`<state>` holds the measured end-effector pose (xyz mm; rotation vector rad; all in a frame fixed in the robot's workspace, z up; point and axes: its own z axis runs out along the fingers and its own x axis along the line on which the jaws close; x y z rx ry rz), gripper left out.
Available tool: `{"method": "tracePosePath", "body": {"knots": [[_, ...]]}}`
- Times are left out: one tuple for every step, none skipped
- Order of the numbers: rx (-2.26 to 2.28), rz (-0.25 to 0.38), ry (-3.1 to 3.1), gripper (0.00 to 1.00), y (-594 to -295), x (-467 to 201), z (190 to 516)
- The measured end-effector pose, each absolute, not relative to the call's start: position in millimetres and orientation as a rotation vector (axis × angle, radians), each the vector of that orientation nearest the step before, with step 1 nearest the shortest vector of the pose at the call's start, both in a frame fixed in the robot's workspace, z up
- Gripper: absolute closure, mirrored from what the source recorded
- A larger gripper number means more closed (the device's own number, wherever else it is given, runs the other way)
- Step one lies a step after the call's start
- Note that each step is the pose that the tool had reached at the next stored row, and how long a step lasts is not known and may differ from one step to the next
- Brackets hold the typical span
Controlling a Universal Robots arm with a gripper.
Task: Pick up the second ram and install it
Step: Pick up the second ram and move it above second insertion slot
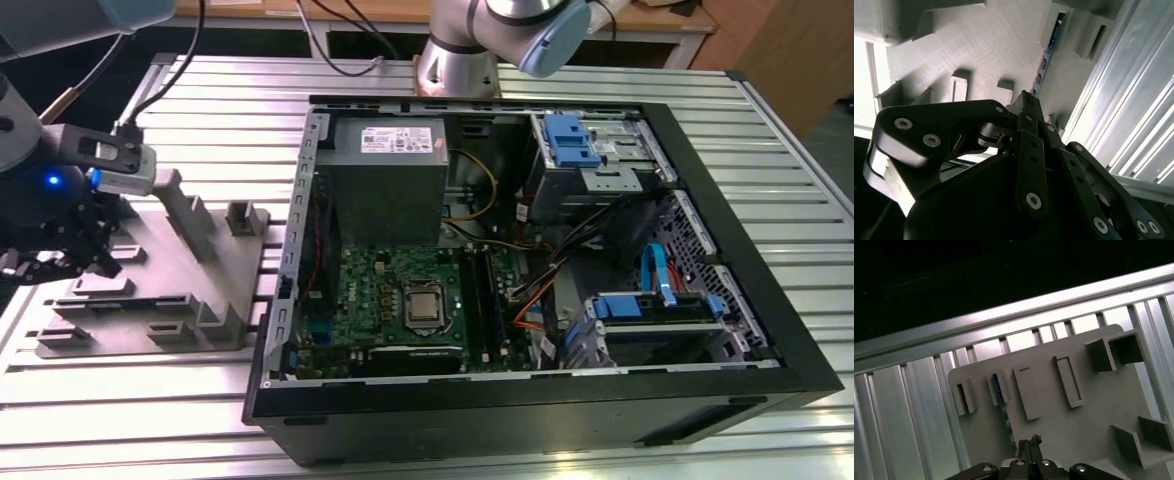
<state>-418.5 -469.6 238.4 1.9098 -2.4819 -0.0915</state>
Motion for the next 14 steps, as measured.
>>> {"method": "tracePosePath", "body": {"knots": [[1.932, -0.091, -2.464, 0.9, -469.6, -418.6, 237.7], [1.953, -0.091, -2.446, 0.9, -469.6, -418.6, 236.9], [1.975, -0.091, -2.428, 0.9, -469.6, -418.5, 236.3], [1.996, -0.091, -2.41, 0.9, -469.6, -418.5, 235.6], [2.018, -0.091, -2.392, 0.9, -469.6, -418.5, 234.9], [2.041, -0.091, -2.371, 0.9, -469.6, -418.5, 234.2], [2.061, -0.09, -2.353, 0.9, -469.6, -418.5, 233.5], [2.082, -0.09, -2.333, 0.9, -469.6, -418.5, 232.8], [2.103, -0.09, -2.314, 0.9, -469.6, -418.5, 232.2], [2.123, -0.09, -2.295, 0.9, -469.6, -418.5, 231.7], [2.143, -0.09, -2.275, 0.9, -469.6, -418.6, 231.3], [2.163, -0.089, -2.256, 0.9, -469.6, -418.5, 230.9], [2.181, -0.089, -2.238, 0.9, -469.6, -418.6, 230.8], [2.184, -0.089, -2.234, 0.9, -469.7, -418.6, 230.8]]}}
